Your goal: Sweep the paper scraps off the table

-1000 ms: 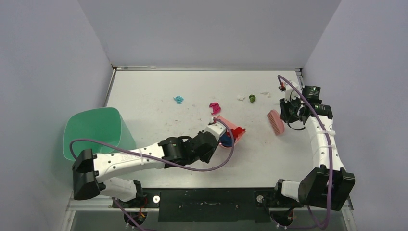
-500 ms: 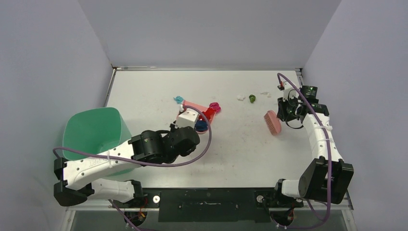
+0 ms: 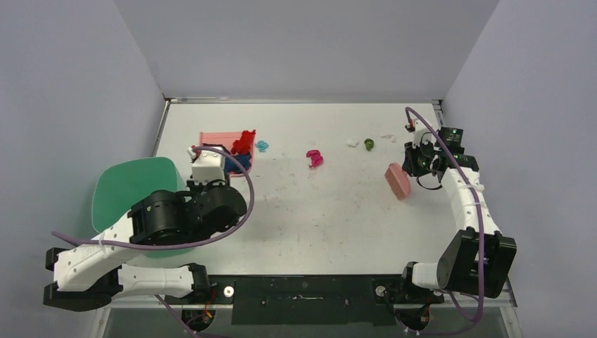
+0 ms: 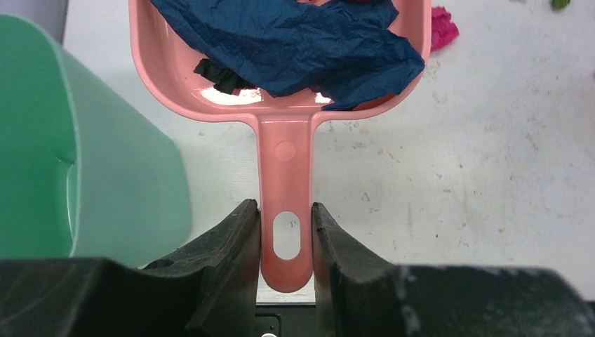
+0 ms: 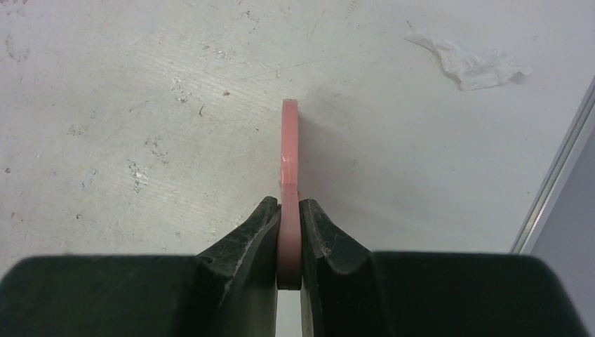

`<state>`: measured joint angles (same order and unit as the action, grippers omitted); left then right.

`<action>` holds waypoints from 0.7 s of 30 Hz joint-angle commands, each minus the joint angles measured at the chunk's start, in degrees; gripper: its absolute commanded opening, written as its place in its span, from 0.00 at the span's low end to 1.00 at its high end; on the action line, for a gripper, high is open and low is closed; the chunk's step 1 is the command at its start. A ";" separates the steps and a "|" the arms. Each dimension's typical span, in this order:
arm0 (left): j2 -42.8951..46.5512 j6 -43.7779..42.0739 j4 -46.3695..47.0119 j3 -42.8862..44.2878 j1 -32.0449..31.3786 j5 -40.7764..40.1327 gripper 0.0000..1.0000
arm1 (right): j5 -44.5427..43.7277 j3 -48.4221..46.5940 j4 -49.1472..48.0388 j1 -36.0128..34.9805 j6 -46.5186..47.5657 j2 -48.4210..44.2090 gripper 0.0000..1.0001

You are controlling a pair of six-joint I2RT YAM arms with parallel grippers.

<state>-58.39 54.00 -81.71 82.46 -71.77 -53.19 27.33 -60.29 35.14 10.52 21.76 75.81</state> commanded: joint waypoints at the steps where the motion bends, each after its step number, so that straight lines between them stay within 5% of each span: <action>1: 3.22 10.95 -9.70 2.98 0.43 -7.97 0.00 | 1.23 1.39 -1.12 0.64 -0.09 1.61 0.05; 11: 19.62 21.72 -4.99 -4.62 1.06 -12.55 0.00 | 1.64 1.65 -0.51 1.35 1.02 1.66 0.05; 21: 32.41 20.91 8.73 -13.45 4.63 -14.04 0.00 | 2.08 2.37 -0.26 1.87 0.86 1.65 0.05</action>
<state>-29.61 72.42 -83.44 72.01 -68.34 -65.04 29.04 -59.53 32.93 12.03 22.00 76.34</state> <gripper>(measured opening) 0.268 0.139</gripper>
